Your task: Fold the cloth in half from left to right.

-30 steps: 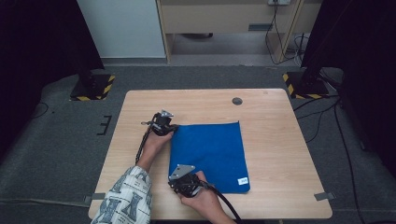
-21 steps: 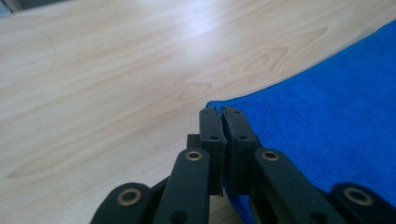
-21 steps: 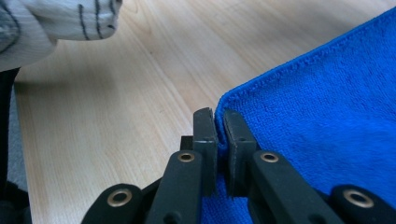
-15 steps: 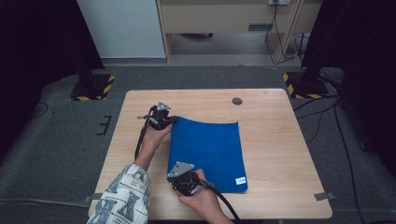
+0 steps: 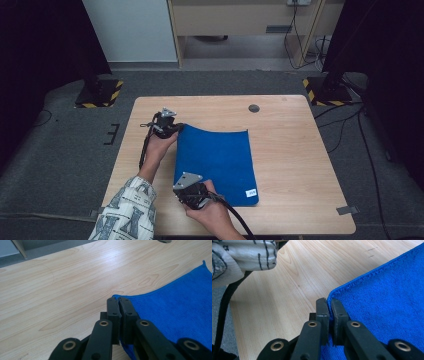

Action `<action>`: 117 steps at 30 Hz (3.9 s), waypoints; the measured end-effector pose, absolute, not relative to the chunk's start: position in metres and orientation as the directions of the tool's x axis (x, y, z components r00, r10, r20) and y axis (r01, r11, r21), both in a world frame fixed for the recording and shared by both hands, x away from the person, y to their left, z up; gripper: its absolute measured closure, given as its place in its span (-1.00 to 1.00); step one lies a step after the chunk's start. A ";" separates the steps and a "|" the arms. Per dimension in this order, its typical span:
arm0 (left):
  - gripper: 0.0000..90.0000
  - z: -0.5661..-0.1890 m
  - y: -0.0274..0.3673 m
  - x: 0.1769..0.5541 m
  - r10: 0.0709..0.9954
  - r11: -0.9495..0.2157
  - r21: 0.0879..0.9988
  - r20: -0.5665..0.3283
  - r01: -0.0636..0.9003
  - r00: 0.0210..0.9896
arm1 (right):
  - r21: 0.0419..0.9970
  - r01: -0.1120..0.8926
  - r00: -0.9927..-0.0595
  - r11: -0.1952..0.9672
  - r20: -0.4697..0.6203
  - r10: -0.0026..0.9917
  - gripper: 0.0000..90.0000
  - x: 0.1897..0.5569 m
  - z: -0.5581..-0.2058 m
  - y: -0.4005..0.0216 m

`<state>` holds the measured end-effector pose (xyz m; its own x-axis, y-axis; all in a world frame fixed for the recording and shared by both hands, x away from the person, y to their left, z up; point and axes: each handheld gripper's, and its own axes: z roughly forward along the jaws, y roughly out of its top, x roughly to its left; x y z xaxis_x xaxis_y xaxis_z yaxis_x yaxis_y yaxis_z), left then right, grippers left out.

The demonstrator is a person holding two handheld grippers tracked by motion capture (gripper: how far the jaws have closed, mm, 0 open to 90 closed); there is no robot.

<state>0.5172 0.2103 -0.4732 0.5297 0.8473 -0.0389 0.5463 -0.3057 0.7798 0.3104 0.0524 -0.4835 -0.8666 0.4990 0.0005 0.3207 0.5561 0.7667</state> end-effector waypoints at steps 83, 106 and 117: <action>0.93 -0.467 0.246 0.514 0.875 -0.288 0.779 -0.022 0.556 0.484 | 0.811 0.327 -0.886 0.485 0.086 0.455 0.92 0.318 -0.474 0.093; 0.93 -0.477 0.144 0.521 0.831 -0.368 0.763 0.013 0.532 0.556 | 0.817 0.399 -0.841 0.417 0.145 0.521 0.93 0.325 -0.485 -0.006; 0.93 -0.482 0.125 0.523 0.819 -0.379 0.750 -0.001 0.542 0.574 | 0.796 0.427 -0.828 0.428 0.154 0.539 0.92 0.326 -0.491 -0.018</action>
